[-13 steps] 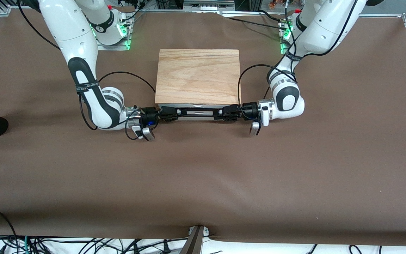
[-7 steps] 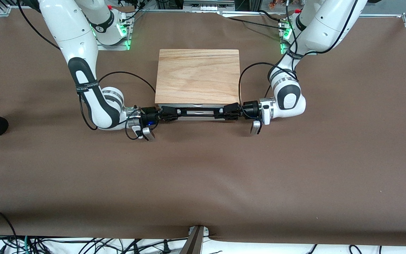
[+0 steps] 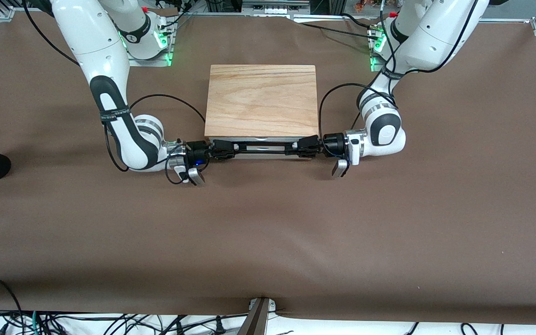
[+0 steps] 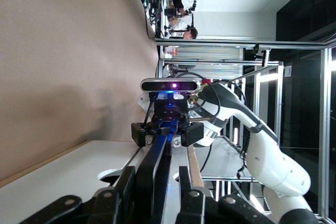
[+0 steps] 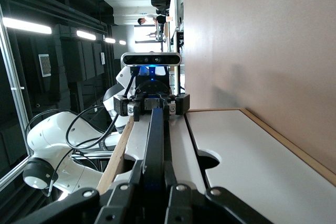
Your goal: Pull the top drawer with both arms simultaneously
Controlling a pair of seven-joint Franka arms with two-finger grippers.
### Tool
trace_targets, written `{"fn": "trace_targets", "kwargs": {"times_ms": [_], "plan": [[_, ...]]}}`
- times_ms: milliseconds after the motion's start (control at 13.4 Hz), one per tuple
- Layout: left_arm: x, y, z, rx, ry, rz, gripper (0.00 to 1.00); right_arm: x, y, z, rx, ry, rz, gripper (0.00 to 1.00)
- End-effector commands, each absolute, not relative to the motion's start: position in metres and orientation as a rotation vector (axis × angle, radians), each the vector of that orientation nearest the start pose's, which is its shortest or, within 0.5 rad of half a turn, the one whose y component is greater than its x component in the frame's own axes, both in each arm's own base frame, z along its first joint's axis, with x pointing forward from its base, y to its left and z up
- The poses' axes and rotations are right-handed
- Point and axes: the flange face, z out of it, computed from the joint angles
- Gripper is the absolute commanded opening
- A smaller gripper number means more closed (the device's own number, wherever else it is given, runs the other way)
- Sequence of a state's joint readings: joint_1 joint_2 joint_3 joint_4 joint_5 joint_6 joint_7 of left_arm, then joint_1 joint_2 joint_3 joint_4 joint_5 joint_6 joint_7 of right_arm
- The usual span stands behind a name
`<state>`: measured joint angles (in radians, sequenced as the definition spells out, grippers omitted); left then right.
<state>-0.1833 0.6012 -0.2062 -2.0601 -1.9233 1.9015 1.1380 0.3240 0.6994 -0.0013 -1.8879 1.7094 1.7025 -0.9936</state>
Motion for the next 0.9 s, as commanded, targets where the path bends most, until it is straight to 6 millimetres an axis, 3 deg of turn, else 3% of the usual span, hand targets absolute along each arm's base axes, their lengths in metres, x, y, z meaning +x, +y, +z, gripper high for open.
{"fn": "trace_targets", "kwargs": {"times_ms": [0, 449, 824], "plan": [[0.495, -0.285, 0.169, 1.551, 0.082, 0.053, 0.43, 0.553, 0.262, 0.178, -1.547, -0.073, 0.119, 0.01], [0.486, -0.289, 0.147, 1.546, 0.056, 0.065, 0.42, 0.558, 0.261, 0.180, -1.545, -0.078, 0.110, 0.01], [0.481, -0.296, 0.142, 1.542, 0.057, 0.053, 0.35, 0.558, 0.260, 0.179, -1.545, -0.074, 0.111, 0.01]]}}
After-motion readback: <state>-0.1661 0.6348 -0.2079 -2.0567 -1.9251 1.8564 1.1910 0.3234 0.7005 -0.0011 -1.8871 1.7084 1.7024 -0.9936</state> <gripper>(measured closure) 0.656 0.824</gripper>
